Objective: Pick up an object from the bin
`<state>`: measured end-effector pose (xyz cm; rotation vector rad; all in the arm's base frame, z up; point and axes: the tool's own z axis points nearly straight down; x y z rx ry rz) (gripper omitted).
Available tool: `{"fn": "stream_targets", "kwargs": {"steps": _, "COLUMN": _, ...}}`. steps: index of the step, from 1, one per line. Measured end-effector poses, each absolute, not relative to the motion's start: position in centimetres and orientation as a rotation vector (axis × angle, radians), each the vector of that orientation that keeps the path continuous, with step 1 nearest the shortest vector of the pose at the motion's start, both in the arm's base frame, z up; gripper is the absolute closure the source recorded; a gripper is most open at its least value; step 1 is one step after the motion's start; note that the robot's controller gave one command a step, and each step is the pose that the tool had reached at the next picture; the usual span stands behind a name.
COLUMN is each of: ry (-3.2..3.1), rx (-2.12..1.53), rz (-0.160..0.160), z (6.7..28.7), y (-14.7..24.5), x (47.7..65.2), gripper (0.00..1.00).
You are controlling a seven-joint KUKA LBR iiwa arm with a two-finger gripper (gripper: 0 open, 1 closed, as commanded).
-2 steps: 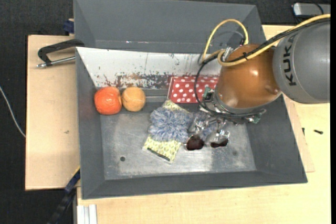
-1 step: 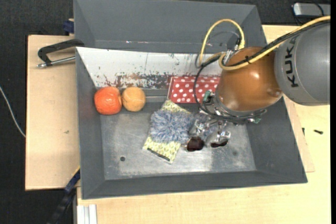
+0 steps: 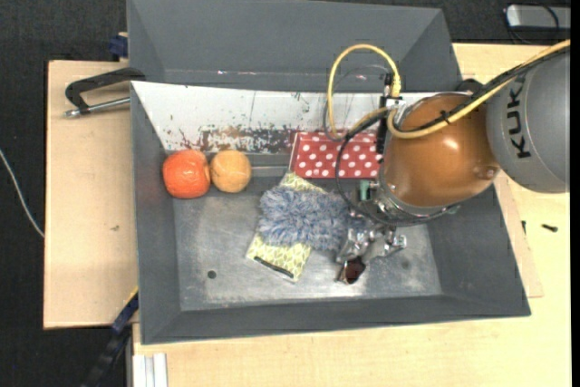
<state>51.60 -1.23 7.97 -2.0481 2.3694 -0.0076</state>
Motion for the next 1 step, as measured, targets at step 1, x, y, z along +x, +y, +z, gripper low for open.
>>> {"fn": "stream_targets", "kwargs": {"steps": 1, "ry": 2.636, "rx": -1.703, "rz": 0.001, "z": 9.18, "y": -3.00, "x": 51.40, "gripper": 1.00}}
